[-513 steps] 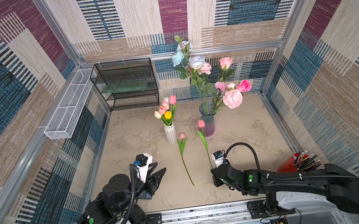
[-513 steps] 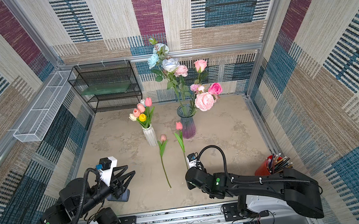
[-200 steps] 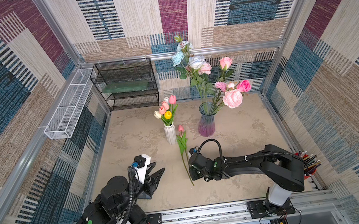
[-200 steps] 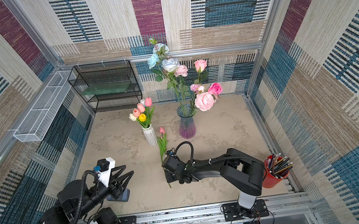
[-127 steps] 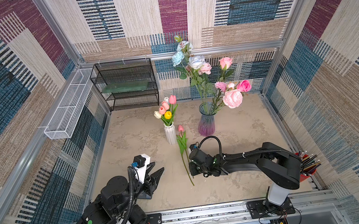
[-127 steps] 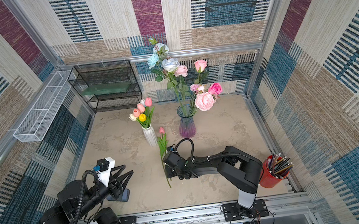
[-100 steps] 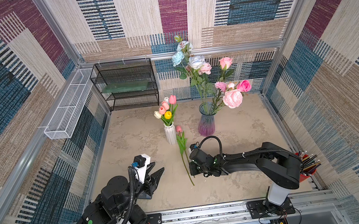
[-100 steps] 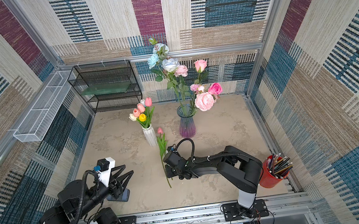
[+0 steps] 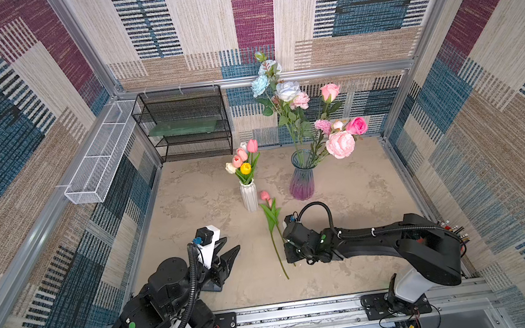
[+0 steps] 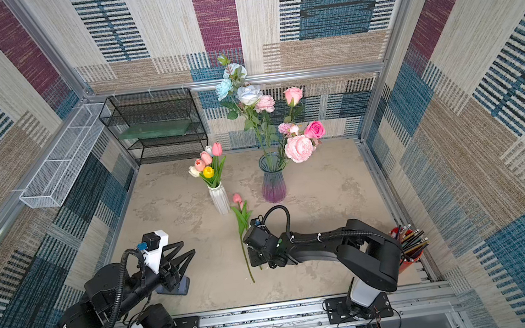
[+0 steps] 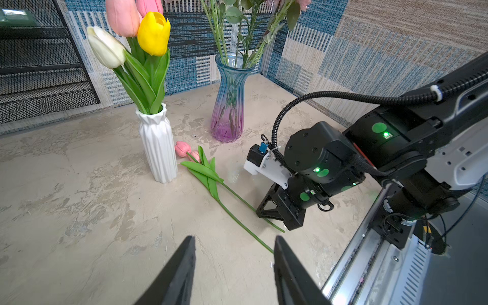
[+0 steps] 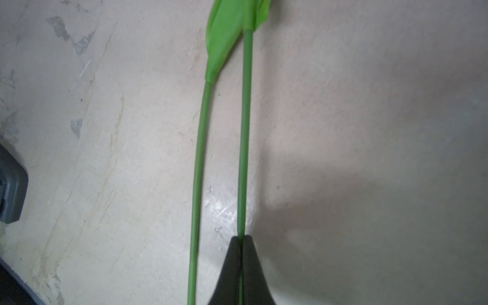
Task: Pick out pink flowers from the vase
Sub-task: Place the flower at the center of the board.
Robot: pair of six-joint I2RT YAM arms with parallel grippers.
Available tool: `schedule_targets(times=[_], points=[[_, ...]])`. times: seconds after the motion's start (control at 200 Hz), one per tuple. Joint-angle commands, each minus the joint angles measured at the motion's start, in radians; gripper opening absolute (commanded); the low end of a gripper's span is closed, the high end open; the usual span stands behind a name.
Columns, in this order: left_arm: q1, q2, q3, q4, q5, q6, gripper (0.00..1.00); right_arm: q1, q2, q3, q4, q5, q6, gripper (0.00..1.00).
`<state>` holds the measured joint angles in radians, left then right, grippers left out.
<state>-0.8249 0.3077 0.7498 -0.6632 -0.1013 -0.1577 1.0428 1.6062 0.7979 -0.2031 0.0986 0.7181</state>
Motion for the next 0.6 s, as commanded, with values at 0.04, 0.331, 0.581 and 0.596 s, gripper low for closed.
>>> schedule_targets(times=[0.04,0.331,0.581,0.596], points=[[0.001,0.001,0.000,-0.001,-0.009,0.017,0.50,0.035,-0.031,-0.026,-0.009,0.050,0.033,0.00],[0.000,0.006,-0.002,0.001,-0.010,0.016,0.50,0.051,-0.134,-0.066,0.044,0.128,0.011,0.00],[0.000,0.008,0.000,-0.003,-0.010,0.015,0.50,0.056,-0.165,-0.051,0.002,0.121,0.002,0.00],[0.000,0.008,0.000,-0.003,-0.010,0.015,0.50,0.063,-0.168,-0.054,-0.001,0.121,0.005,0.00]])
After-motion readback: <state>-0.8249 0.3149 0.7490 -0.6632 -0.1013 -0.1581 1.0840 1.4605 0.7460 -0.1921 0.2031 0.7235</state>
